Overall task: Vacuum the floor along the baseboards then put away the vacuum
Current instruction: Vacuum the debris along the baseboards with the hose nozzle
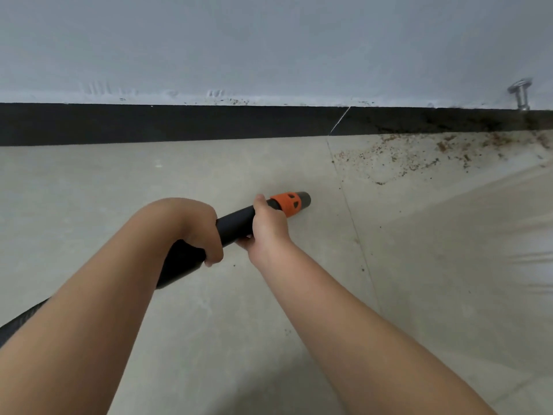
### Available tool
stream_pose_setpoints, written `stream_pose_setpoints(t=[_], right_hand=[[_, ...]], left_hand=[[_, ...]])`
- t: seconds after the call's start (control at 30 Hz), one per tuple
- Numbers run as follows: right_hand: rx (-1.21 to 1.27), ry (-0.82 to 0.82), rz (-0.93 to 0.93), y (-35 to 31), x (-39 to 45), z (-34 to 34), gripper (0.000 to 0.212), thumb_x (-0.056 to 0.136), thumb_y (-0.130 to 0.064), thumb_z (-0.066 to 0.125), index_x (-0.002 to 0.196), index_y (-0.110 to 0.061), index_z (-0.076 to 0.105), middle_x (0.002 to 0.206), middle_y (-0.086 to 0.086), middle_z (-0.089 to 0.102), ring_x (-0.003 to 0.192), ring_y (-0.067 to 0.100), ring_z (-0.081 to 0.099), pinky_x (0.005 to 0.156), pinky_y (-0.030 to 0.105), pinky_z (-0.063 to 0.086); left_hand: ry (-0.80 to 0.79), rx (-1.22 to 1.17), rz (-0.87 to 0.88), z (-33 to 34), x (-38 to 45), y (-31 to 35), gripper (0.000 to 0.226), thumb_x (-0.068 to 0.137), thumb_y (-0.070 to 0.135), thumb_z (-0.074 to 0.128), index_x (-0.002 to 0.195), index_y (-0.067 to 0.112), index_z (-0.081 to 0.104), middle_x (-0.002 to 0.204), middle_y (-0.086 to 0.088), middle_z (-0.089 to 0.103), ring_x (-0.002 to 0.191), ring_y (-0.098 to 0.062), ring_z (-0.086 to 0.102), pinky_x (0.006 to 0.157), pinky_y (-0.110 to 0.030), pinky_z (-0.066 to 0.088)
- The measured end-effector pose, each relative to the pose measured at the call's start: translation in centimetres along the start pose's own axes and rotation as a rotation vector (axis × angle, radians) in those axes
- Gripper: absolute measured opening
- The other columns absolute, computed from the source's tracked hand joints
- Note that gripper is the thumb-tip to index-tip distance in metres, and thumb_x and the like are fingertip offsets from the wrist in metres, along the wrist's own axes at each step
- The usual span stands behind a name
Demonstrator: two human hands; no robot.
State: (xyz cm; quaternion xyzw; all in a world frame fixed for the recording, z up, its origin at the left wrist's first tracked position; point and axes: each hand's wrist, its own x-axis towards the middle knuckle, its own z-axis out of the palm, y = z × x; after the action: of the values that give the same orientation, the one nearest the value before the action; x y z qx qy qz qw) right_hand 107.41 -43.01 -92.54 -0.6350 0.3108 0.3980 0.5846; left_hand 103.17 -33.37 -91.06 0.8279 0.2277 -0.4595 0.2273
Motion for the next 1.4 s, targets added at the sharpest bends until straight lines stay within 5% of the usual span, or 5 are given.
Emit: stream_pose_setpoints(t=[0.53,0.67,0.83,1.23,1.4], right_hand=[[-0.077,0.104,0.022,-4.2,2.3,-6.3,0.04,0.096,-0.03,0.048,0.127,-0.006,0.041,0.118,0.013,0.054,0.108,0.033,0.054,0.086,0.046,0.05],[-0.044,0.073,0.042,-1.8,1.0,-7.0,0.046,0.096,-0.036,0.048,0.13,-0.006,0.04,0.103,0.01,0.049,0.082,0.024,0.05,0.083,0.046,0.054],[-0.009,0.038,0.056,0.8,0.8,-6.7,0.054,0.094,-0.038,0.05,0.135,-0.006,0.035,0.121,0.011,0.055,0.106,0.03,0.056,0.09,0.044,0.052],[-0.289,0.198,-0.158,-5.8,2.9,-8.0,0.053,0.098,-0.036,0.041,0.138,-0.001,0.035,0.135,0.012,0.049,0.119,0.029,0.052,0.095,0.032,0.04],[-0.359,0.18,-0.208,-7.2,3.3,-7.6,0.052,0.098,-0.037,0.042,0.136,-0.002,0.038,0.132,0.011,0.051,0.117,0.027,0.053,0.093,0.029,0.04]], left_hand=[[0.246,-0.123,0.121,3.3,1.1,7.4,0.019,0.073,0.021,0.066,0.085,0.016,0.052,0.073,0.003,0.053,0.068,-0.014,0.051,0.053,-0.021,0.036],[0.128,-0.05,0.154,3.1,-0.6,6.3,0.016,0.07,0.018,0.065,0.078,0.022,0.051,0.076,0.004,0.058,0.068,-0.011,0.055,0.056,-0.021,0.04],[0.075,-0.005,0.137,4.2,-1.6,5.1,0.016,0.071,0.016,0.063,0.08,0.02,0.05,0.078,0.004,0.058,0.067,-0.01,0.055,0.056,-0.019,0.041],[0.211,-0.421,0.305,5.1,0.4,7.0,0.041,0.072,0.028,0.077,0.1,0.021,0.048,0.091,0.006,0.058,0.08,-0.008,0.056,0.065,-0.016,0.044],[0.349,-0.318,0.23,6.1,0.5,6.7,0.05,0.069,0.026,0.077,0.105,0.017,0.043,0.097,0.001,0.056,0.084,-0.014,0.053,0.062,-0.019,0.042]])
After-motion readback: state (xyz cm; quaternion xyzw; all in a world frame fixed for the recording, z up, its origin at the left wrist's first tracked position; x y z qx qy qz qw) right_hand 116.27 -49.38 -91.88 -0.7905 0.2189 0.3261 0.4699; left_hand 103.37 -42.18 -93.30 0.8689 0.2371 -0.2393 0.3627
